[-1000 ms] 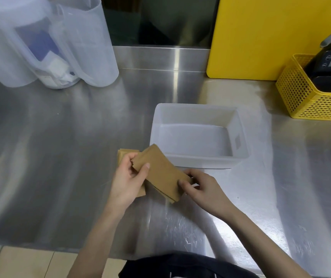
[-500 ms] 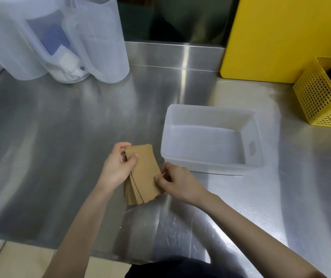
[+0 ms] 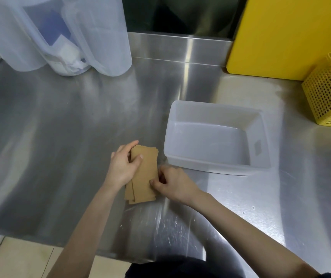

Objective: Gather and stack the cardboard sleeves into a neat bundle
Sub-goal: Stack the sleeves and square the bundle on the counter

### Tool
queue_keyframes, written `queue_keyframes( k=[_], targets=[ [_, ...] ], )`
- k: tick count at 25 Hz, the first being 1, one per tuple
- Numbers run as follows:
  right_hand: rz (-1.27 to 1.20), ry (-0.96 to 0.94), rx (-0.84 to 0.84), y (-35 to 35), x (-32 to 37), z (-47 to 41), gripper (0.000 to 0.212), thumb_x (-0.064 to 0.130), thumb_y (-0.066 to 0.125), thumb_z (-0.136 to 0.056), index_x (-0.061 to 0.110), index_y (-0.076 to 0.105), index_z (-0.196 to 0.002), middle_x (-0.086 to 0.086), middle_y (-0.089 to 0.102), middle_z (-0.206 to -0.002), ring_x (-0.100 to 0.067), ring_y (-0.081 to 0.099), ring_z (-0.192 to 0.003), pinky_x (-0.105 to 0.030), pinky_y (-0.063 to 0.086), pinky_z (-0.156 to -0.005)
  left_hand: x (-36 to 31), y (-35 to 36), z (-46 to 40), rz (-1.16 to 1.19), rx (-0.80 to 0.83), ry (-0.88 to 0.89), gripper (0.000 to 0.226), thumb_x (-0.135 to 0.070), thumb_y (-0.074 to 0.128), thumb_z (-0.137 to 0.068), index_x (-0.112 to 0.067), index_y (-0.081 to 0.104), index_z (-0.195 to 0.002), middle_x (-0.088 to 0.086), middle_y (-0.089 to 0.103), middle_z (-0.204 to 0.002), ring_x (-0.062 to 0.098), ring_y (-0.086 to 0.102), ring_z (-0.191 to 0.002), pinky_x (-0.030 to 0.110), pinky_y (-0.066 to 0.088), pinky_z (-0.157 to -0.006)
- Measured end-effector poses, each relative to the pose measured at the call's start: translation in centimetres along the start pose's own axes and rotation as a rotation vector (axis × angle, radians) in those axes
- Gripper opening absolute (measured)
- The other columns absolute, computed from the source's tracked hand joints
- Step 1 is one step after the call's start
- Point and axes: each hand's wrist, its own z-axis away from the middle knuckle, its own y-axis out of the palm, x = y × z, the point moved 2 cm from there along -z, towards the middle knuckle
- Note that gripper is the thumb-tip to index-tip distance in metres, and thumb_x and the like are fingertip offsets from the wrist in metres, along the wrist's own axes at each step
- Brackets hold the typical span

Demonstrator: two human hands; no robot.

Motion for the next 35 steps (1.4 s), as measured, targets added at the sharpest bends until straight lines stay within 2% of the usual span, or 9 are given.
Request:
queue_keyframes(
  k=[3, 6, 9, 13, 16, 22, 26, 31, 35],
  targets=[
    [0.002, -0.015, -0.017, 0.3, -0.2, -0.3, 0.023, 0.032, 0.053, -0.085, 0.013, 0.041, -0.078, -0.014, 0.058, -0.085, -0.033, 0.057, -0.087, -0.033, 0.040, -0.069, 0.5, 0.0, 0.1, 0.021, -0.030, -0.038, 0.053, -0.022, 0.057, -0.084, -0.022, 0.039, -0.134, 0.013, 0.044, -0.133, 0.031, 0.040, -0.122, 0.048, 0.033, -0.107],
    [-0.031, 0.000, -0.044, 0.7, -0.5, -0.4, 0.028, 0.038, 0.054, -0.084, 0.014, 0.041, -0.082, -0.017, 0.064, -0.099, -0.032, 0.058, -0.092, -0.037, 0.045, -0.078, 1.4, -0.2, 0.5, 0.057, -0.030, -0.114, 0.063, -0.034, 0.058, -0.082, -0.024, 0.030, -0.138, 0.013, 0.034, -0.142, 0.029, 0.032, -0.132, 0.050, 0.030, -0.110],
    [-0.172, 0.060, -0.062, 1.1, -0.5, -0.8, 0.040, 0.044, 0.052, -0.085, 0.008, 0.047, -0.101, -0.016, 0.060, -0.111, -0.031, 0.057, -0.103, -0.040, 0.047, -0.089, 2.2, -0.2, 1.0, 0.073, 0.020, -0.180, 0.073, -0.041, 0.058, -0.081, -0.020, 0.022, -0.141, 0.012, 0.028, -0.147, 0.029, 0.028, -0.135, 0.049, 0.027, -0.112],
    [-0.364, 0.157, -0.025, 1.3, 0.0, -1.9, 0.049, 0.040, 0.048, -0.088, 0.005, 0.044, -0.121, -0.014, 0.054, -0.126, -0.028, 0.051, -0.117, -0.039, 0.042, -0.101, 2.5, 0.1, 1.4, 0.115, 0.102, -0.242, 0.082, -0.041, 0.059, -0.080, -0.014, 0.013, -0.143, 0.014, 0.025, -0.150, 0.026, 0.029, -0.137, 0.045, 0.027, -0.114],
    [-0.491, 0.195, 0.003, 1.3, 0.5, -2.5, 0.048, 0.035, 0.052, -0.087, 0.004, 0.045, -0.123, -0.013, 0.057, -0.126, -0.028, 0.053, -0.117, -0.039, 0.044, -0.101, 2.2, 0.1, 1.3, 0.177, 0.128, -0.268, 0.080, -0.038, 0.058, -0.082, -0.011, 0.013, -0.142, 0.013, 0.032, -0.148, 0.025, 0.036, -0.133, 0.035, 0.030, -0.111],
    [-0.597, 0.188, -0.005, 1.1, 0.5, -2.4, 0.040, 0.028, 0.056, -0.086, 0.004, 0.052, -0.119, -0.014, 0.061, -0.123, -0.022, 0.058, -0.105, -0.029, 0.046, -0.089, 2.0, 0.0, 1.5, 0.321, 0.147, -0.279, 0.080, -0.027, 0.061, -0.082, -0.011, 0.012, -0.142, 0.007, 0.037, -0.146, 0.018, 0.042, -0.126, 0.025, 0.034, -0.096],
    [-0.590, 0.171, -0.018, 1.7, -0.1, -2.1, 0.045, 0.030, 0.058, -0.085, 0.007, 0.049, -0.123, -0.010, 0.061, -0.124, -0.023, 0.058, -0.112, -0.032, 0.048, -0.095, 1.9, -0.1, 1.9, 0.400, 0.167, -0.265, 0.076, -0.020, 0.063, -0.080, -0.012, 0.018, -0.141, -0.002, 0.043, -0.132, 0.010, 0.046, -0.106, 0.023, 0.034, -0.087],
    [-0.649, 0.127, -0.010, 2.2, -0.6, -1.4, 0.050, 0.027, 0.060, -0.084, 0.009, 0.043, -0.127, -0.010, 0.058, -0.128, -0.022, 0.056, -0.115, -0.039, 0.045, -0.102, 2.3, -0.5, 2.4, 0.379, 0.149, -0.218, 0.081, -0.021, 0.067, -0.077, -0.020, 0.017, -0.141, -0.003, 0.033, -0.141, 0.011, 0.048, -0.106, 0.024, 0.033, -0.088],
    [-0.672, 0.100, 0.076, 2.2, -0.9, -0.9, 0.051, 0.026, 0.061, -0.084, 0.009, 0.043, -0.128, -0.011, 0.057, -0.129, -0.023, 0.055, -0.116, -0.040, 0.044, -0.103, 3.0, -0.4, 3.3, 0.417, 0.183, -0.218, 0.086, -0.022, 0.072, -0.073, -0.022, 0.019, -0.141, -0.005, 0.038, -0.130, 0.009, 0.050, -0.102, 0.016, 0.038, -0.085]
  ],
)
